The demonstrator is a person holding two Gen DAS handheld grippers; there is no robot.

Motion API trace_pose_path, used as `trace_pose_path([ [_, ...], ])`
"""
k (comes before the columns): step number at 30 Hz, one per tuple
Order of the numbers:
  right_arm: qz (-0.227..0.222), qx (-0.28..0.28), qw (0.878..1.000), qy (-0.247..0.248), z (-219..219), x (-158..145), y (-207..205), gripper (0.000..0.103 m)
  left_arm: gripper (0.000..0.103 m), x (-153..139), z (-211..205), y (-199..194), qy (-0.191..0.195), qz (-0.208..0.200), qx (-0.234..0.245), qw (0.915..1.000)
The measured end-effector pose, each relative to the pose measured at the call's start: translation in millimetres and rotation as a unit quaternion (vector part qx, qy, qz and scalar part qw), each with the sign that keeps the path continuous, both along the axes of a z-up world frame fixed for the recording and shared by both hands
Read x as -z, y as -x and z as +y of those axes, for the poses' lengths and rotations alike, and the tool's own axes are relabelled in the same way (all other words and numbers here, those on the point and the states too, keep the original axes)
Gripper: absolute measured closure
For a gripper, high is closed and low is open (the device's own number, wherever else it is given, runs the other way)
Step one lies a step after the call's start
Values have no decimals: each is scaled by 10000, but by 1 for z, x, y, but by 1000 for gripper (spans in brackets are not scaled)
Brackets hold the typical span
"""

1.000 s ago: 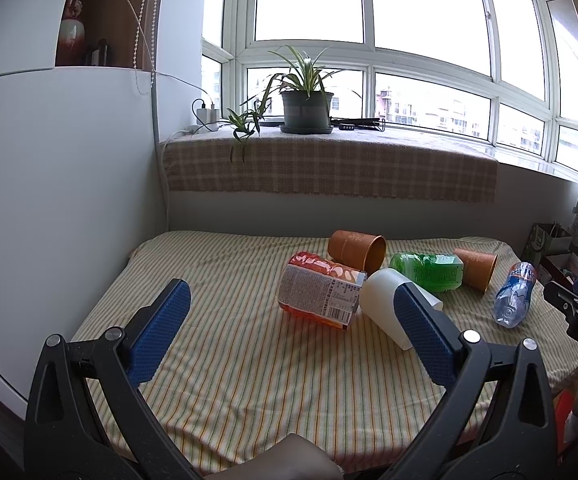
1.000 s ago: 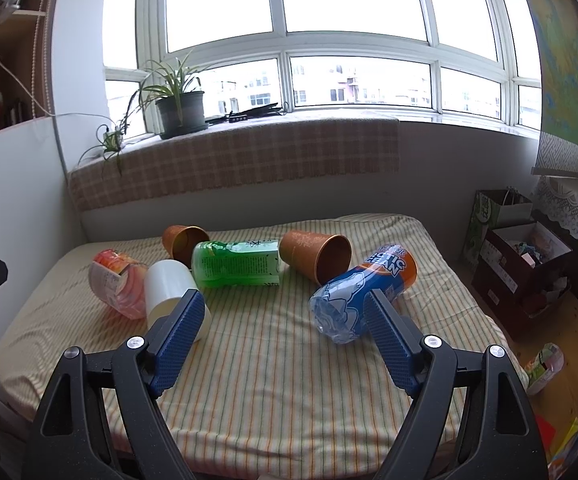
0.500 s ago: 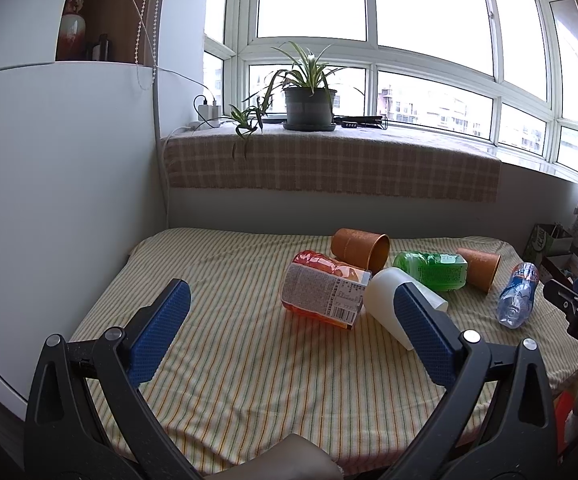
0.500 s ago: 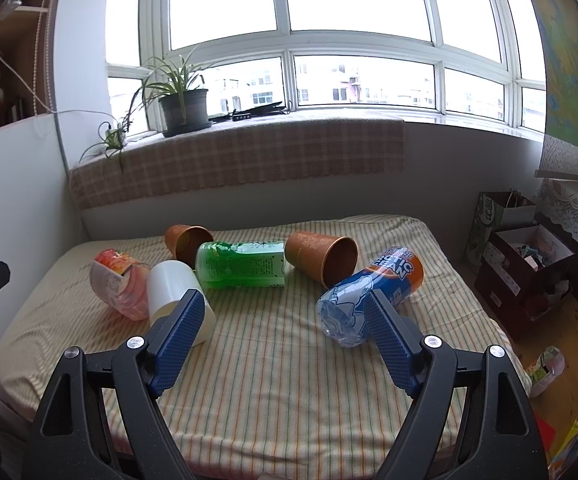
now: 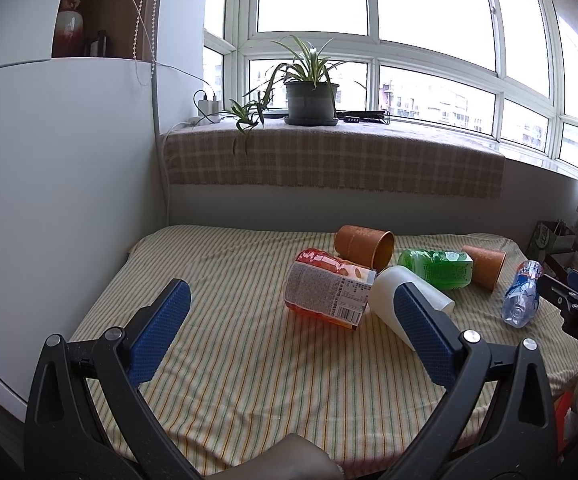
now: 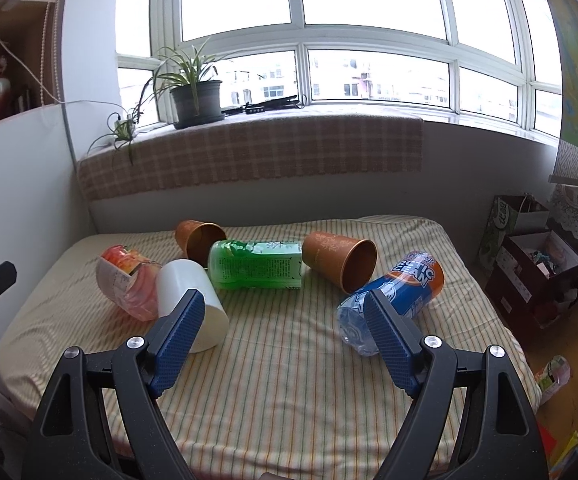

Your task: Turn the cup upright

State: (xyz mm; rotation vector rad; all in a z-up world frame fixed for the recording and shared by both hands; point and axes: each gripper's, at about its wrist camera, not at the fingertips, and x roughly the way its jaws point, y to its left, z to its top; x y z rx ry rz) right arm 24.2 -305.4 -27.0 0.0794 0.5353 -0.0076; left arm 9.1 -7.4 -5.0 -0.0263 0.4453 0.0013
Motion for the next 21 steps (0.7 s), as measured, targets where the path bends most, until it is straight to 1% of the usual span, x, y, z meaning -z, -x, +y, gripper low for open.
trace_pose_path([
  [3, 49, -132, 9999, 33, 4, -1, -7, 21, 0, 1, 1, -2, -1, 16, -19, 10000],
  [6, 155, -377, 9992, 36, 10, -2, -17, 21, 0, 2, 4, -6, 1, 52, -54, 10000],
  [10, 331, -665, 9972, -25, 16, -2, -36, 21, 0, 2, 8, -13, -3, 94, -122, 9999],
  [13, 433, -866, 9953, 49, 24, -3, -51, 20, 0, 4, 12, -16, -10, 179, -165, 9997],
  [16, 536, -1134, 9919, 194, 32, -5, -69, 20, 0, 8, 18, -18, 4, 298, -230, 9993],
  [21, 828, -1540, 9843, 227, 46, -9, -109, 20, 0, 18, 31, -20, 61, 519, -296, 9982],
])
